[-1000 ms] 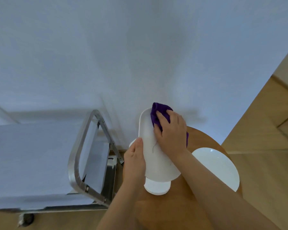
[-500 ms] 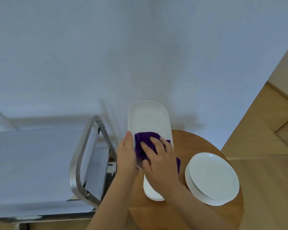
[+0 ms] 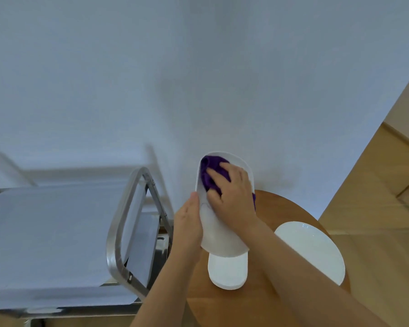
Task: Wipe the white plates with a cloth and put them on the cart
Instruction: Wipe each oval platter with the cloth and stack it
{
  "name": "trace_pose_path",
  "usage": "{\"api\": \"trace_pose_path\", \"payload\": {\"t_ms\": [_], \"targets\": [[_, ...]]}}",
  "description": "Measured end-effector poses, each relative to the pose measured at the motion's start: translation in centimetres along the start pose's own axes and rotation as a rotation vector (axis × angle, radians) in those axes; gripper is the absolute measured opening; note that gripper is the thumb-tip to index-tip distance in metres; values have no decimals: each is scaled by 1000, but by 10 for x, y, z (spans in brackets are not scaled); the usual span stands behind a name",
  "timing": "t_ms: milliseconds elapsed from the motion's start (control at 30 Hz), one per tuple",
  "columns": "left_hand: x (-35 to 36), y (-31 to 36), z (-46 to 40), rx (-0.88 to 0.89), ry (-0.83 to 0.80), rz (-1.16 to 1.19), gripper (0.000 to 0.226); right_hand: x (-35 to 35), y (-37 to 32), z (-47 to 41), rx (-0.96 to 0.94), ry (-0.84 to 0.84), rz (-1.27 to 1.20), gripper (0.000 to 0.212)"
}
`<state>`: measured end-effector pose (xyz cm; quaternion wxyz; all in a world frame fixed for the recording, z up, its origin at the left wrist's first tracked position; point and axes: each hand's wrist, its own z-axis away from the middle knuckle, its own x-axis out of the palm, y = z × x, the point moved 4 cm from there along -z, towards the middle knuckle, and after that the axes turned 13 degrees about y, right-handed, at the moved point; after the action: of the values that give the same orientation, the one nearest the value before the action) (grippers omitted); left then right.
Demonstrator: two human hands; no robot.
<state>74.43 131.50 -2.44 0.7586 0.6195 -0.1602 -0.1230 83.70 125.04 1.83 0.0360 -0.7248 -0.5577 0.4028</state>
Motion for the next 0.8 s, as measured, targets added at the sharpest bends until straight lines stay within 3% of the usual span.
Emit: {"api": "trace_pose_path", "payload": {"t_ms": [133, 300, 400, 533, 633, 733, 800], "targets": [[0, 7, 4, 26, -4, 46, 55, -4, 11, -17, -1, -20, 25, 45], [2, 14, -3, 9, 19, 90, 50, -13, 11, -12, 41, 54, 123, 42], [-1, 21, -14, -17, 80, 85, 38, -20, -4, 7, -52, 72, 139, 42], [-3, 29, -27, -194, 78, 207, 45, -20, -21, 41, -145, -150, 13, 50], [-1, 29, -29, -338, 50, 172, 50, -17, -24, 51, -240, -286, 44, 59], [4, 30, -28, -407, -12, 129, 47, -20, -23, 47, -285, -204, 63, 61], [4, 37, -31, -367, -109, 144, 48, -27, -19, 36, -120, -150, -129, 54]]}}
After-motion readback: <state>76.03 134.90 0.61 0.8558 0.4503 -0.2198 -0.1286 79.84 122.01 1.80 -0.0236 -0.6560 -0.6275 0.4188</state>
